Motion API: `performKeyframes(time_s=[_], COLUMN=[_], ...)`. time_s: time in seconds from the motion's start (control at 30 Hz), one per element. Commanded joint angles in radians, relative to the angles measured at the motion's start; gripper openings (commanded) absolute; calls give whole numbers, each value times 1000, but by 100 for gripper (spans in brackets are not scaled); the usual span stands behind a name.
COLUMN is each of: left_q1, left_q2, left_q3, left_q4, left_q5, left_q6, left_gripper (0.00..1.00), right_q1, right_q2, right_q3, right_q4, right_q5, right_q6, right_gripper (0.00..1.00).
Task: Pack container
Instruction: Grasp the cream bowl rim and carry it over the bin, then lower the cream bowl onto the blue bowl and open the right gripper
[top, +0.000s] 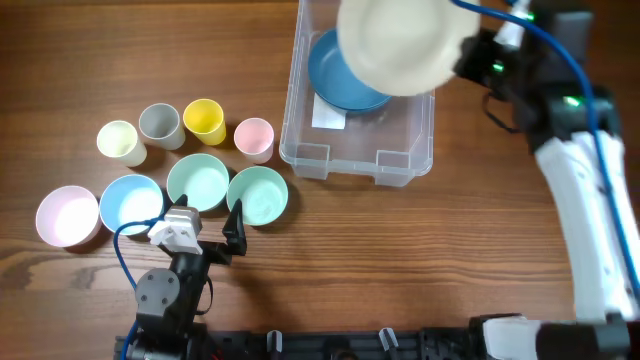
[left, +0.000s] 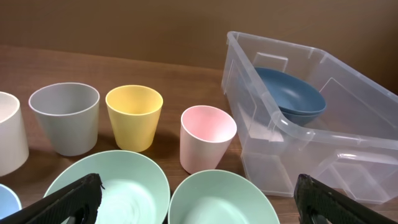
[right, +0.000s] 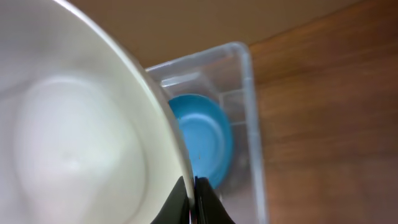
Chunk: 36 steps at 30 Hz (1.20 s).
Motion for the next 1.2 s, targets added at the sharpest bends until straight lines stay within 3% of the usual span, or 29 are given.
performKeyframes(time_s=[0.0, 0.13, 0.17, 0.23, 0.33, 0.47, 0.5, 0.57, 0.6, 0.67, 0.7, 0.73, 0.77, 0.8, 0.93, 1.03, 1.07, 1.1, 1.17], left_q1=[-3, -3, -3, -3, -3, -3, -3, -3, -3, -3, -3, -3, -3, -3, -3, -3, -3, -3, -3], left_q2=[-5, -5, -5, -5, -5, -5, -5, -5, -5, -5, -5, -5, -5, -5, -5, -5, -5, -5, -5], left_q3=[-5, -5, -5, -5, -5, -5, -5, -5, -5, -5, -5, -5, -5, -5, -5, -5, -5, -5, -5], left_q4=[2, 2, 2, 2, 2, 2, 2, 2, 2, 2, 2, 2, 2, 2, 2, 2, 2, 2, 2], left_q5=[16, 16, 16, 16, 16, 16, 16, 16, 16, 16, 16, 16, 16, 16, 16, 16, 16, 16, 16], left_q6=[16, 16, 16, 16, 16, 16, 16, 16, 16, 16, 16, 16, 16, 16, 16, 16, 16, 16, 16], left_gripper=[100, 100, 100, 100, 100, 100, 100, 100, 100, 100, 100, 100, 100, 100, 100, 100, 100, 100, 100], right_q1=[43, 44, 44, 43, 43, 43, 43, 49, 58, 66, 66, 64, 64, 64, 64, 65, 65, 65, 61], right_q2=[179, 367, 390, 370, 267, 178, 175, 175, 175, 175, 175, 175, 175, 175, 177, 179, 179, 179, 179], right_q3=[5, 5, 5, 5, 5, 5, 5, 3, 2, 1, 0, -1, -8, -19, -93, -162, -184, -205, -233], right_q4=[113, 263, 294, 330, 279, 78, 19, -117, -202, -274, -298, -313, -319, -318, -319, -290, -275, -269, -285], right_q5=[45, 40, -30, -201, -247, -240, -240, -251, -233, -106, -5, 80, 145, 154, 195, 173, 143, 139, 157], right_q6=[45, 61, 53, -16, 11, 10, 10, 11, -1, -12, -11, -12, -13, -16, 16, 24, 12, 16, 59], right_gripper=[4, 4, 19, 64, 71, 59, 50, 15, 4, 6, 12, 29, 57, 65, 66, 60, 53, 40, 27])
